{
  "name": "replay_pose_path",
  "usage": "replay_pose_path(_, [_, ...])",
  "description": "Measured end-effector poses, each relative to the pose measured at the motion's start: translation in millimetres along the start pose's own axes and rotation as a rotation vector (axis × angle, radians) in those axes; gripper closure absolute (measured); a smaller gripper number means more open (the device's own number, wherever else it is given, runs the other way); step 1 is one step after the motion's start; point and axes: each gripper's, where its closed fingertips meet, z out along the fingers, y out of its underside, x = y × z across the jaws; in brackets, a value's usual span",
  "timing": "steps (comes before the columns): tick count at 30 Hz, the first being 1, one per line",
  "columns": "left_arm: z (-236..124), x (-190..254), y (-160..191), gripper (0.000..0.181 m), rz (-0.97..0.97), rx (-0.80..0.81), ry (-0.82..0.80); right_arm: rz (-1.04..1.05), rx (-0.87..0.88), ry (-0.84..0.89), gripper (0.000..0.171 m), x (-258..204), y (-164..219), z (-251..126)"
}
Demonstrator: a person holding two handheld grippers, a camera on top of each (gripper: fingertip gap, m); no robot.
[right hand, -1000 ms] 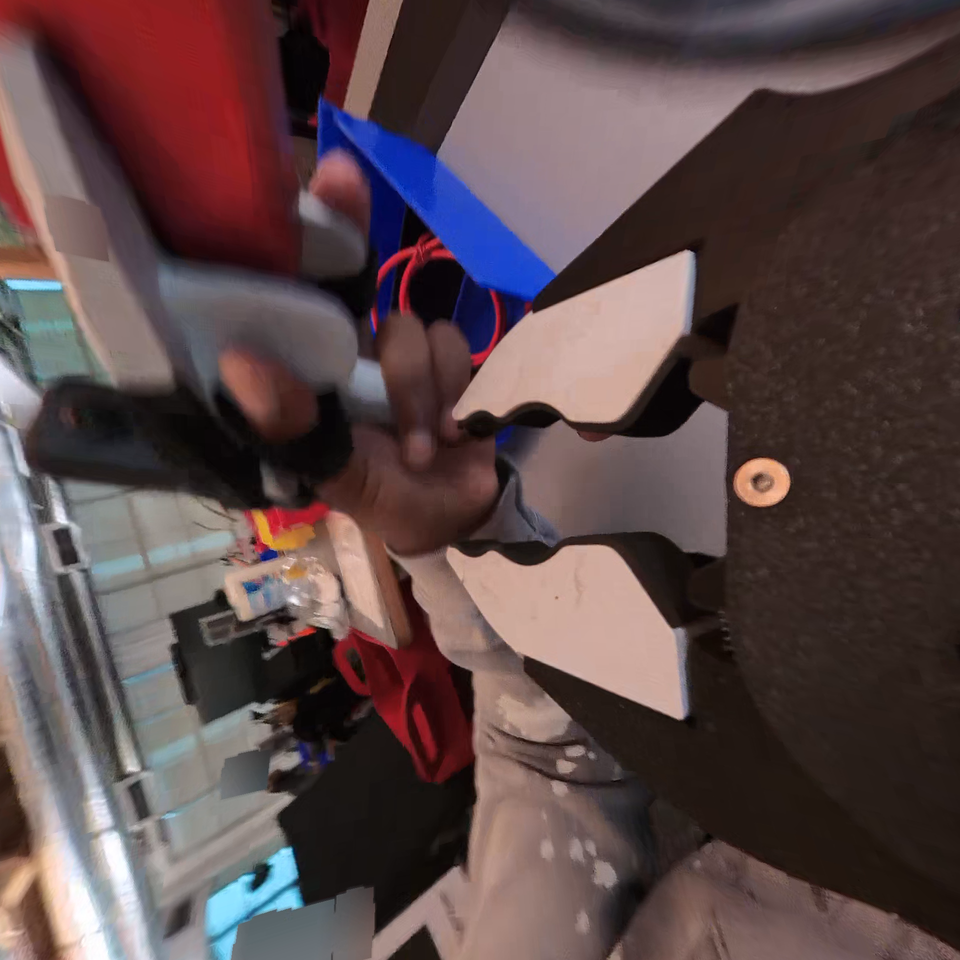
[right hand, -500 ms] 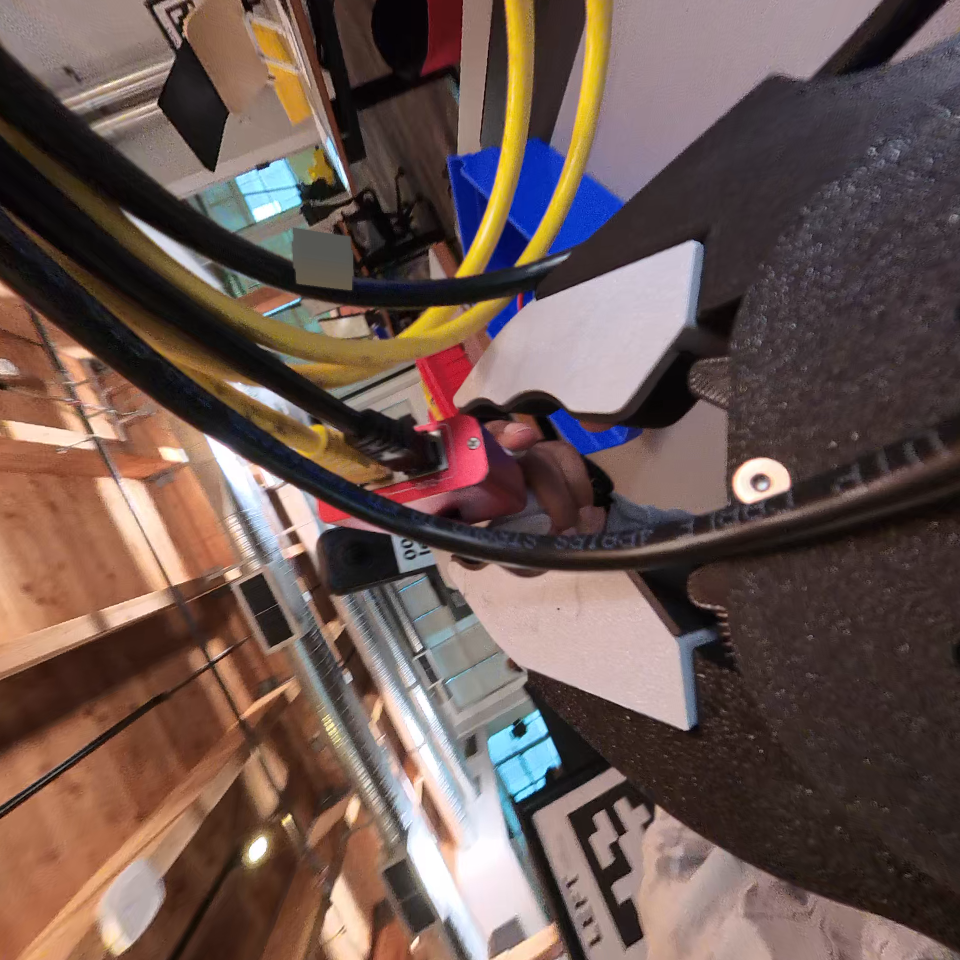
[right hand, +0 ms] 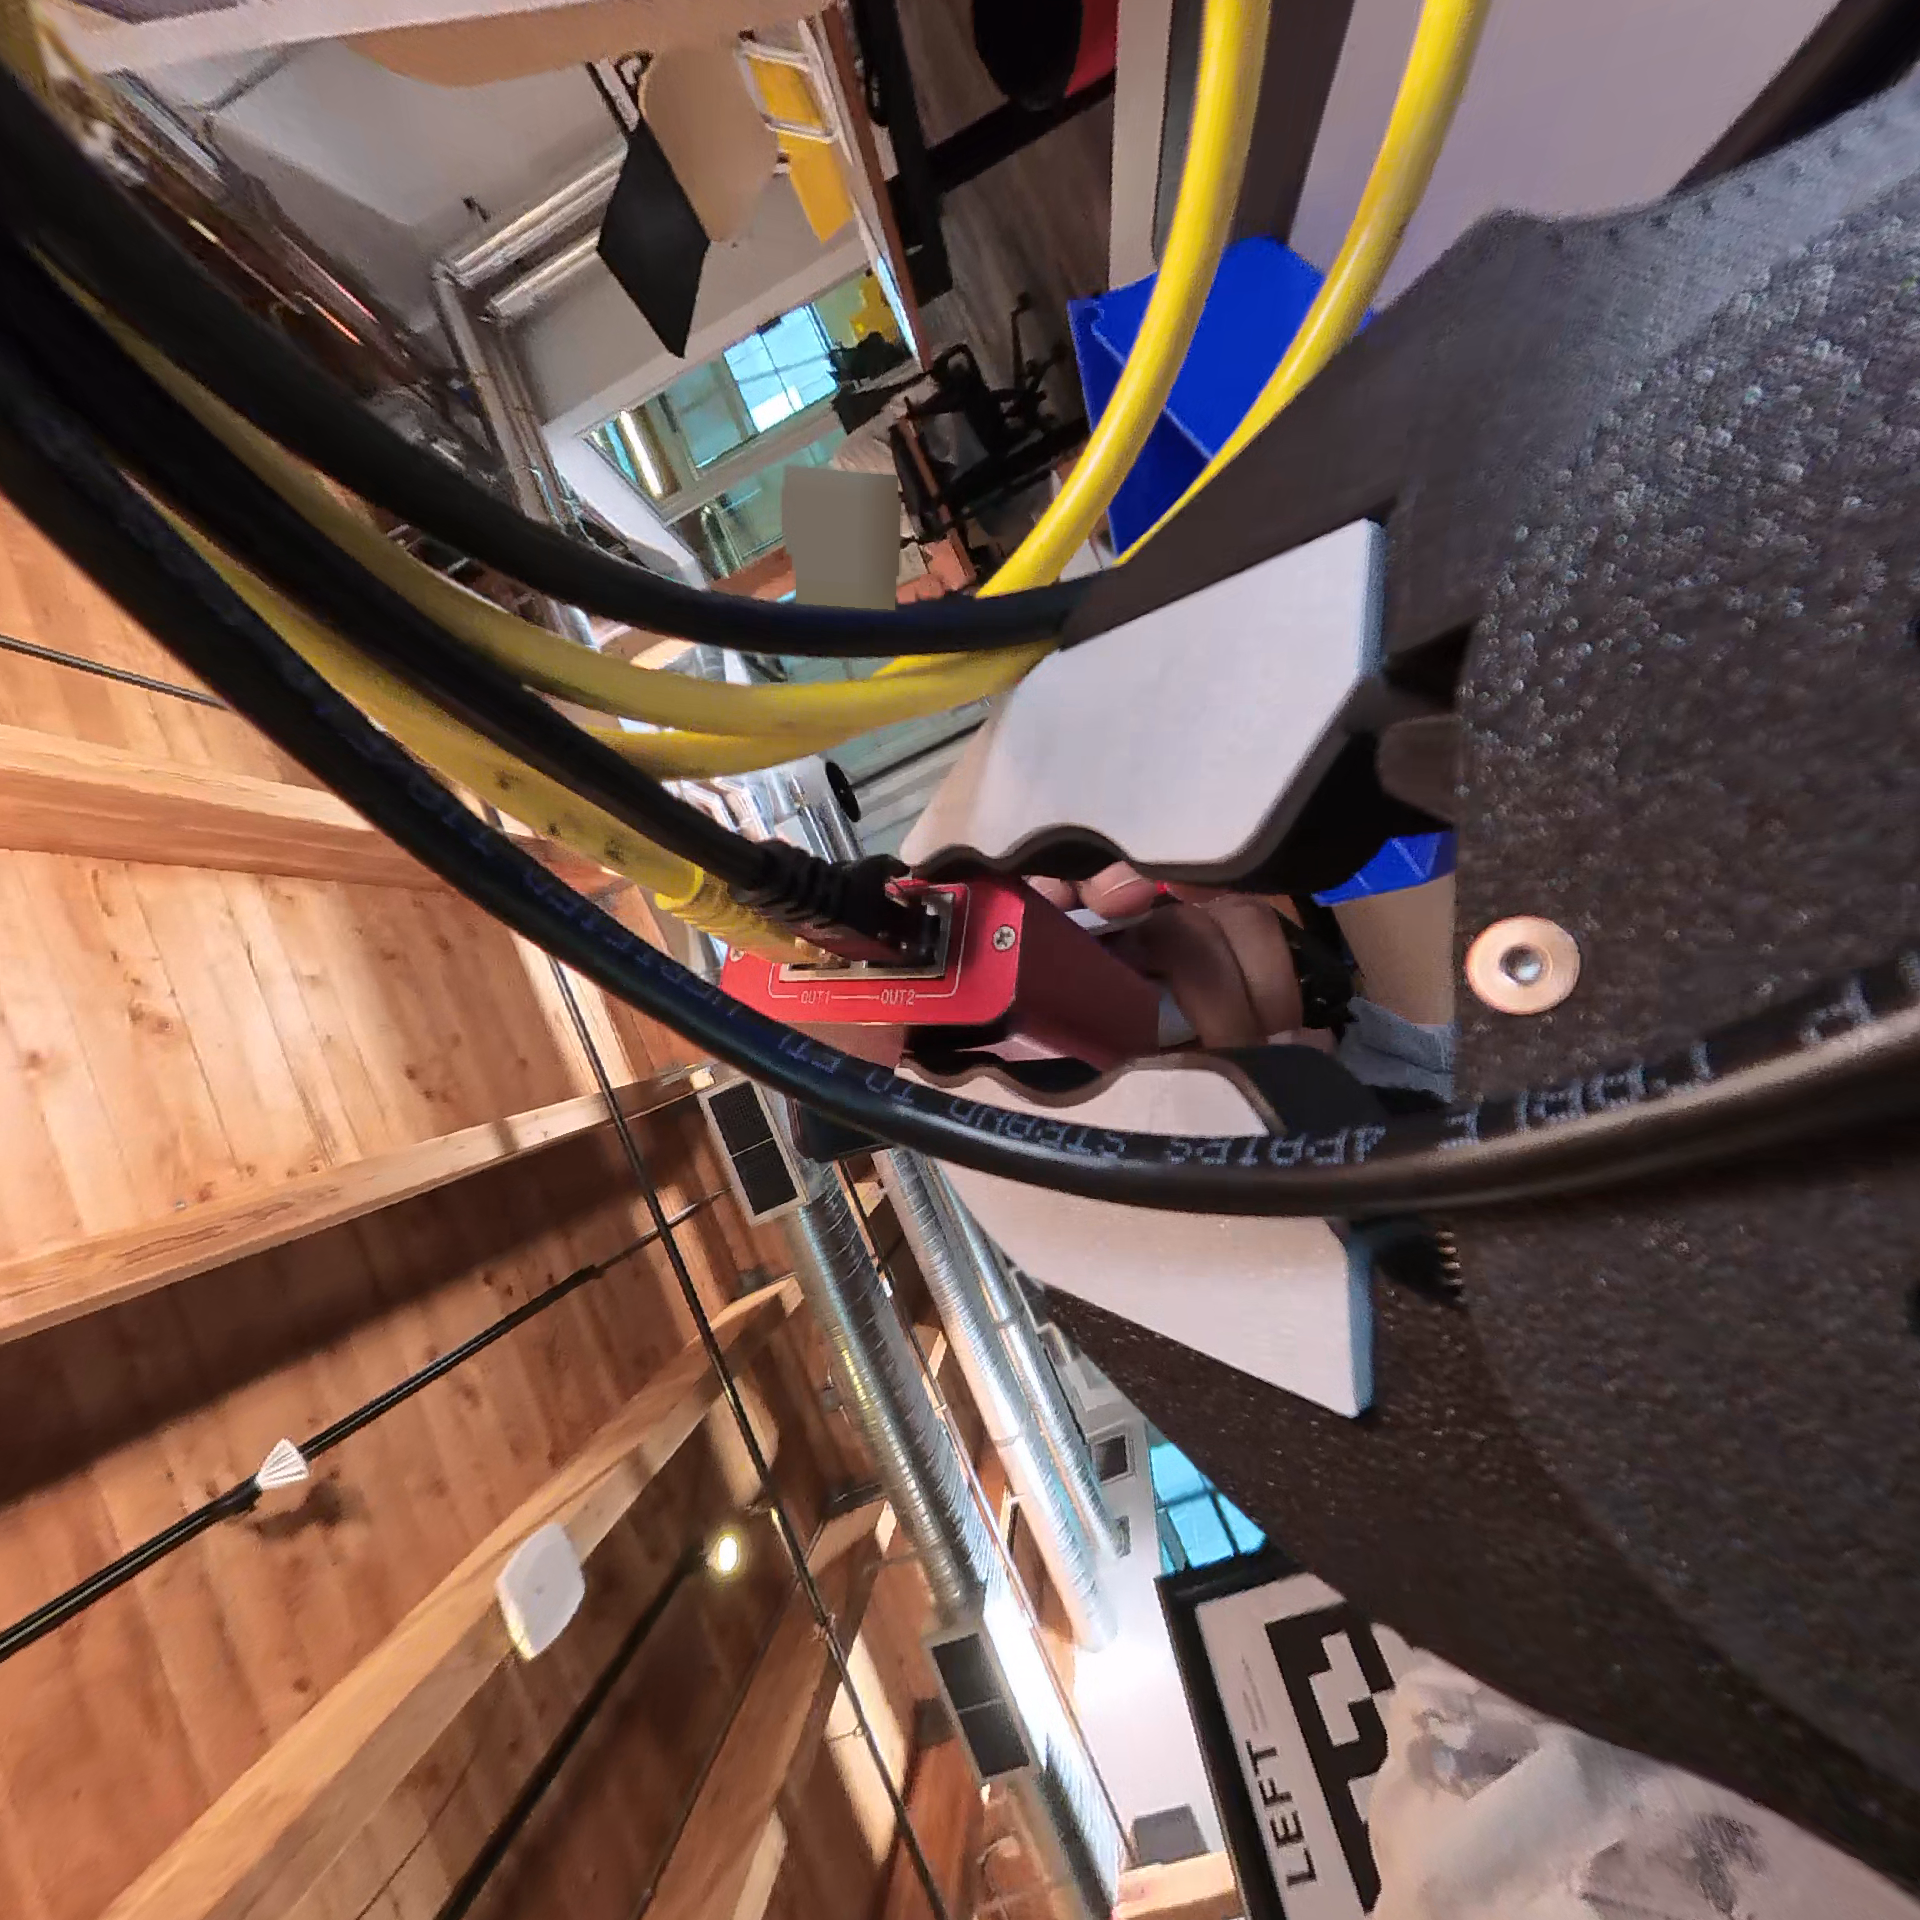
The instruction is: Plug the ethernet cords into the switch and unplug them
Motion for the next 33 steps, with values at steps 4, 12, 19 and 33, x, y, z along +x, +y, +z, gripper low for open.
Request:
replay_pose_path(4, [-4,-2,-5,0.151,-0.012,0.003,-0.020,-0.010,-0.035,0.043,0.138,2,4,4])
replay_pose_path(12, [-13,-34,2,0.153,0.126,-0.072,-0.282,0.078,-0.206,0.270,0.115,30,40,4])
replay_pose_path(19, [-4,-27,5,0.153,0.351,-0.112,-0.338,0.243,-0.189,0.214,0.115,25,58,8])
replay_pose_path(33, [-21,4,-28,0.154,0.664,0.107,-0.308,0.419,-0.303,-0.045,0.119,-8,58,17])
